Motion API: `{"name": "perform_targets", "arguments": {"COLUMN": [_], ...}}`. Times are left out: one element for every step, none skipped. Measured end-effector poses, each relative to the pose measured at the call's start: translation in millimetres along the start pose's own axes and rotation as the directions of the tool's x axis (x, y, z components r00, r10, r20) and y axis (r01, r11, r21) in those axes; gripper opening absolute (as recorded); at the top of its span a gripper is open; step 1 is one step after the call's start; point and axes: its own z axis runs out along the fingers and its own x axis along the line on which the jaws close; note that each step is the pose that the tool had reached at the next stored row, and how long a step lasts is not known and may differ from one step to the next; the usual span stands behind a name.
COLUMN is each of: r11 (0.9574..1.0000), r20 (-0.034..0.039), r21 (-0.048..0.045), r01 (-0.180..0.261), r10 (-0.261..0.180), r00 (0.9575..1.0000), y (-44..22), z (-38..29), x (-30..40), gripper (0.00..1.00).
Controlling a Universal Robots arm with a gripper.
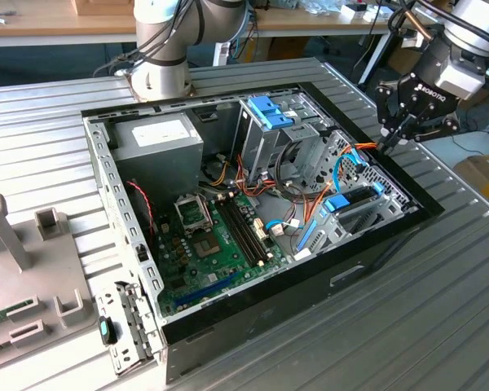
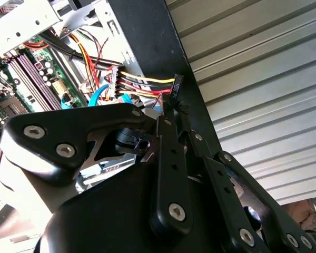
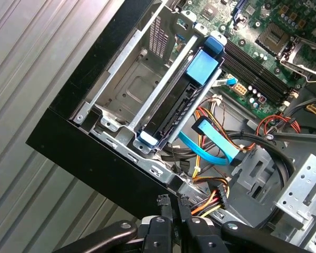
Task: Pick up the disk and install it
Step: 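Insert the first disk wire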
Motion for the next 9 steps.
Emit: {"name": "perform_targets", "arguments": {"r11": [1.0, 1.0, 1.0, 1.0, 1.0, 1.0, 0.9999, 0.9998, 0.9998], "r20": [0.0, 0.0, 0.0, 0.0012, 0.0079, 0.0116, 0.0201, 0.0241, 0.024], "r21": [0.0, 0.0, 0.0, 0.001, 0.0065, 0.0098, 0.017, 0.0217, 0.0217], "r01": [0.0, 0.0, 0.0, 0.0, 0.0, 0.0, 0.001, 0.001, 0.001], "r10": [0.0, 0.0, 0.0, 0.0, 0.0, -0.001, -0.001, -0.001, -0.001], "r00": [1.0, 1.0, 1.0, 1.0, 1.0, 0.9999, 0.9998, 0.9997, 0.9997], "y": [0.0, 0.0, 0.0, 0.7, 4.4, 6.9, 11.5, 13.5, 13.5], "z": [0.0, 0.0, -0.1, -0.1, -0.1, -0.2, -0.4, -0.2, -0.2], "x": [0.0, 0.0, 0.0, -0.4, -2.9, -4.6, -7.7, -9.1, -9.1], "gripper": [0.16, 0.16, 0.16, 0.16, 0.16, 0.16, 0.16, 0.16, 0.16]}}
